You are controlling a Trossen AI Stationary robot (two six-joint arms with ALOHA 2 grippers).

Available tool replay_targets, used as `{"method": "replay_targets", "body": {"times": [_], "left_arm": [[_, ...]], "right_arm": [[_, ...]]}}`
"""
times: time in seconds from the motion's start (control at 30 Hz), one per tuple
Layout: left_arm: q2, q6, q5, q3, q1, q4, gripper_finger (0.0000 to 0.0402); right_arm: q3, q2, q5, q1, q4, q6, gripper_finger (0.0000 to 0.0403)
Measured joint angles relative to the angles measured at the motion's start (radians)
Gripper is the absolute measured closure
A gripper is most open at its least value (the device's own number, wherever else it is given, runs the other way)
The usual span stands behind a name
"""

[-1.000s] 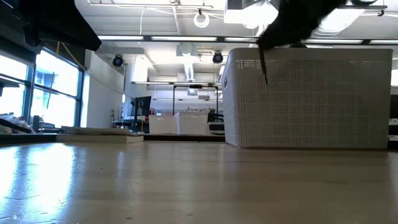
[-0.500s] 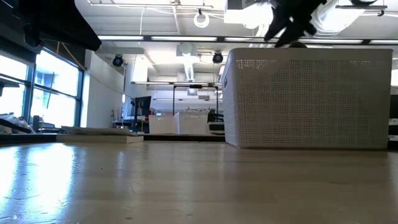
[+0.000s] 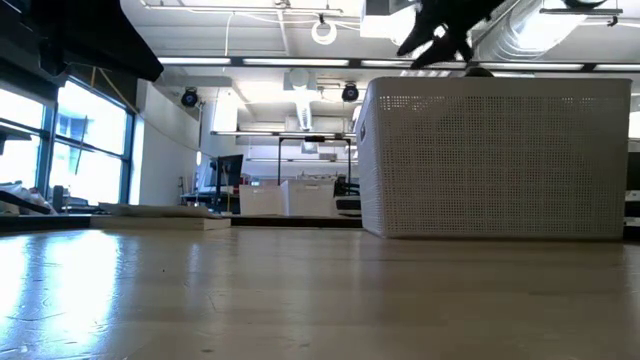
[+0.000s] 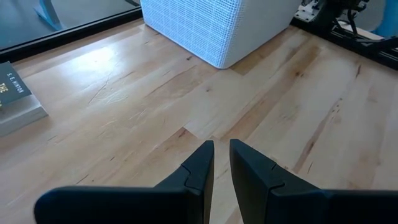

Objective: Sort clothes
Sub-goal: Put the black jacket into the white bin

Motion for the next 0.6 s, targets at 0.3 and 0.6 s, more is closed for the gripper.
{"method": "replay_targets", "body": {"times": [0.3,0.6], "left_arm": [[0.000,0.000,-0.007,0.000,0.000,-0.001,0.0353],[0.000,0.000,-0.005,0.000,0.000,-0.002,0.0353]], "right_arm": [[0.000,0.249,-0.073,-0.164,0.069,-0.071,0.0154],[-0.061,0.433,-0.081,-0.157,0.038,-0.108,0.0159]]}}
